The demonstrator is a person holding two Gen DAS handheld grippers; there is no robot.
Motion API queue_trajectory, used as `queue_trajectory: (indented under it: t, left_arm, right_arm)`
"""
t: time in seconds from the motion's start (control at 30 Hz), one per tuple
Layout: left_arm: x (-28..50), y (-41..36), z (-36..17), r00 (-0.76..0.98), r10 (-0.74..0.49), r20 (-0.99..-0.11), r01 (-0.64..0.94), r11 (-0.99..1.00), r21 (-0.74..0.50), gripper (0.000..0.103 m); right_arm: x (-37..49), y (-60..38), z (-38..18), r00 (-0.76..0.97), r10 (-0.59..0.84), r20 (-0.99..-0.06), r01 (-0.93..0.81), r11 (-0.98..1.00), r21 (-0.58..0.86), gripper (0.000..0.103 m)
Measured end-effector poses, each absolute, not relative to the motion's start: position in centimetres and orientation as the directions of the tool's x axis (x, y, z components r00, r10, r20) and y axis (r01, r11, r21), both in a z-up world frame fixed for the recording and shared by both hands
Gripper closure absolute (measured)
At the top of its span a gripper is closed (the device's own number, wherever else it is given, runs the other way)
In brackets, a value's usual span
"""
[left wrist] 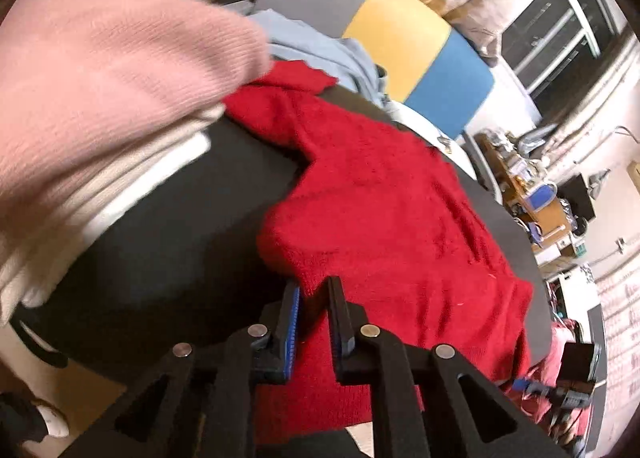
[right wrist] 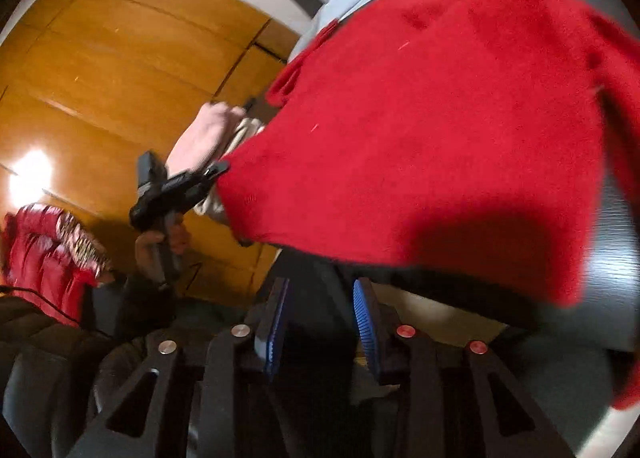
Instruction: Fold clothes
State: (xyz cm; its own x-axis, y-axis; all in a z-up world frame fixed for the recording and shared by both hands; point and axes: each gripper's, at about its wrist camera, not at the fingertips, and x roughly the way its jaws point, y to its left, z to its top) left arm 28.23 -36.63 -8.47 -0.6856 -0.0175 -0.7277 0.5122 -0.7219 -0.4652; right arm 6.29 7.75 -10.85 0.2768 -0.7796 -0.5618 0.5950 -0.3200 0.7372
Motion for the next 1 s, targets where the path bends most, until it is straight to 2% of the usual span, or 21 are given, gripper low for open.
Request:
queue_trajectory:
  t: [0.07, 0.13, 0.27, 0.37, 0.43, 0.53, 0.6, 0.67, 0.73, 0.9, 0.97, 1.0]
  left_arm:
    - [28.1, -36.3, -7.1, -0.696, -0.034, -0.717, 0.492, -0.750, -0.442, 0.091]
    - [28.7, -36.7, -6.0, -0.682, -0.077, -0.727, 0.512, -0.760, -0.400, 0.089]
    - [30.5, -39.3, -5.8, -0.623, -0.154, -0.767, 0.618, -0.697, -0.363, 0.088]
    - [30.4, -39.0, -5.8, -0.674, -0.108, -0.731, 0.577, -0.695, -0.430, 0.083]
    - [28.0, -37.0, -6.1, -0.687, -0.061, -0.724, 0.508, -0.753, -0.418, 0.082]
    - [22.7, -32.9, -8.3, -0.671, 0.112, -0.733, 0.358, -0.818, -0.451, 0.080]
    - [19.9, -30.7, -10.1, -0.620, 0.159, -0.769, 0.303, -0.855, -0.422, 0.081]
    - [17.6, -29.2, -12.0, -0.569, 0.178, -0.803, 0.276, -0.878, -0.390, 0.081]
    - [16.8, -29.2, -12.7, -0.578, 0.175, -0.797, 0.268, -0.882, -0.388, 0.081]
    - [16.8, -31.0, -11.9, -0.573, 0.239, -0.784, 0.291, -0.835, -0.468, 0.083]
    - [16.5, -31.3, -10.5, -0.598, 0.218, -0.771, 0.274, -0.849, -0.452, 0.082]
    - [16.3, -31.5, -9.8, -0.610, 0.208, -0.764, 0.266, -0.855, -0.445, 0.081]
  right_arm:
    - [4.9, 8.9, -9.7, 0.203, -0.797, -0.569, 0.595, -0.361, 0.718, 0.062]
    - [3.0, 10.4, -8.5, 0.093, -0.809, -0.580, 0.589, -0.425, 0.687, 0.052]
    - [0.1, 14.4, -8.1, -0.100, -0.777, -0.622, 0.516, -0.575, 0.635, 0.051]
    - [-1.5, 14.4, -9.0, -0.163, -0.692, -0.703, 0.500, -0.672, 0.546, 0.051]
    - [-2.1, 13.5, -10.3, -0.166, -0.623, -0.764, 0.502, -0.721, 0.478, 0.051]
    - [-2.7, 11.9, -10.6, -0.207, -0.543, -0.813, 0.539, -0.757, 0.369, 0.054]
    - [-3.2, 10.9, -10.8, -0.236, -0.492, -0.838, 0.559, -0.774, 0.297, 0.054]
    - [-4.7, 10.4, -10.9, -0.267, -0.462, -0.846, 0.571, -0.783, 0.247, 0.054]
    - [-6.3, 9.9, -11.0, -0.299, -0.432, -0.851, 0.579, -0.791, 0.199, 0.054]
    - [-13.5, 9.4, -11.5, -0.392, -0.367, -0.843, 0.550, -0.828, 0.105, 0.054]
    - [-16.7, 8.5, -11.7, -0.446, -0.310, -0.839, 0.536, -0.844, 0.026, 0.051]
    - [-18.4, 8.0, -11.7, -0.452, -0.303, -0.839, 0.528, -0.849, 0.022, 0.046]
